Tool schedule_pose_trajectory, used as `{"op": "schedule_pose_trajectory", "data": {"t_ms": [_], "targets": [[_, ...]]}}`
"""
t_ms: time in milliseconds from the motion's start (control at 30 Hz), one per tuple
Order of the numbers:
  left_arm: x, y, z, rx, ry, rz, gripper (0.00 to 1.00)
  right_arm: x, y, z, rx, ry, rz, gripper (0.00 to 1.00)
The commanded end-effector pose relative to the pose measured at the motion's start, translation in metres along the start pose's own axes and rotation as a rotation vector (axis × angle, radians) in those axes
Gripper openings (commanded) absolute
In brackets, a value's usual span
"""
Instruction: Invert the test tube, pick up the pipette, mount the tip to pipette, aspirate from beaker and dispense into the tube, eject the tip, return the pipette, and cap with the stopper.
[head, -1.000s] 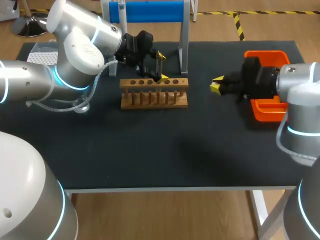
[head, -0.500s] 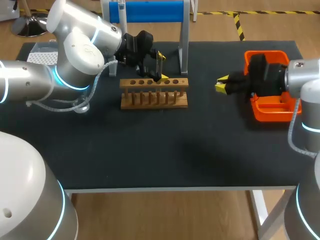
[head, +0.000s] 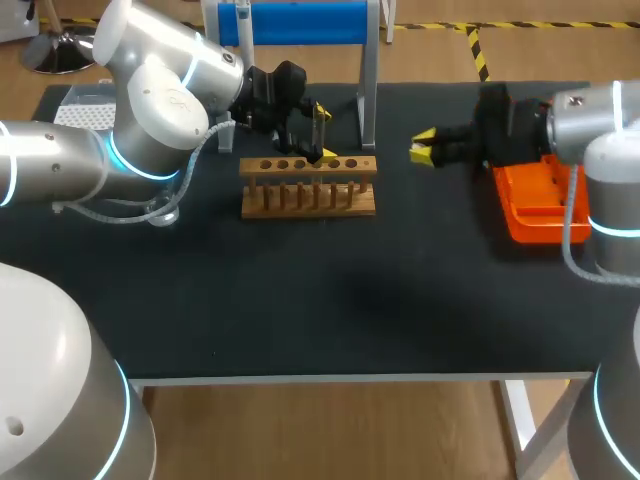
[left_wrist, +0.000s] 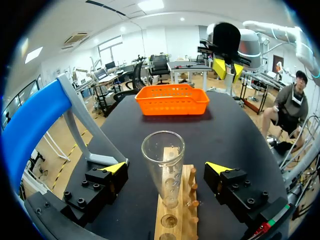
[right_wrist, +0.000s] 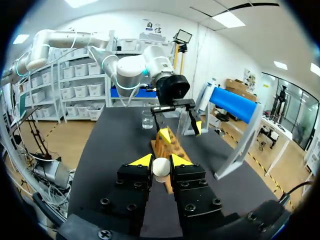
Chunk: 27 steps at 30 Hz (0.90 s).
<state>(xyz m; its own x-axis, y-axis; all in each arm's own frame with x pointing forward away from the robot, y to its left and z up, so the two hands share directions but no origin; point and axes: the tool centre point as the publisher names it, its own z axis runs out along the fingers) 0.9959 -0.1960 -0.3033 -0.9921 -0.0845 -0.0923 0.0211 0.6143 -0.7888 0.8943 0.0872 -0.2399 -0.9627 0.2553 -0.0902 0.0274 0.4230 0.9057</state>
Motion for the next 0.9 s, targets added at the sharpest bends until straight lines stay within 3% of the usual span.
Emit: {"op": "schedule_pose_trajectory", "data": {"t_ms": [33, 400, 900], "targets": [[0.0, 0.0, -0.001, -0.001, 0.0, -0.001, 1.0, -0.02, 0.016, 0.023, 0.028, 0.065, -0.021, 0.0], [0.0, 0.0, -0.001, -0.001, 0.0, -0.001, 1.0, -0.024, 0.051, 0.042, 0.027, 0.116, -0.079, 0.0], [0.0, 0.0, -0.001, -0.001, 0.0, -0.001, 1.0, -0.032, 0.077, 0.072, 0.068, 0.173, -0.139, 0.0]]}}
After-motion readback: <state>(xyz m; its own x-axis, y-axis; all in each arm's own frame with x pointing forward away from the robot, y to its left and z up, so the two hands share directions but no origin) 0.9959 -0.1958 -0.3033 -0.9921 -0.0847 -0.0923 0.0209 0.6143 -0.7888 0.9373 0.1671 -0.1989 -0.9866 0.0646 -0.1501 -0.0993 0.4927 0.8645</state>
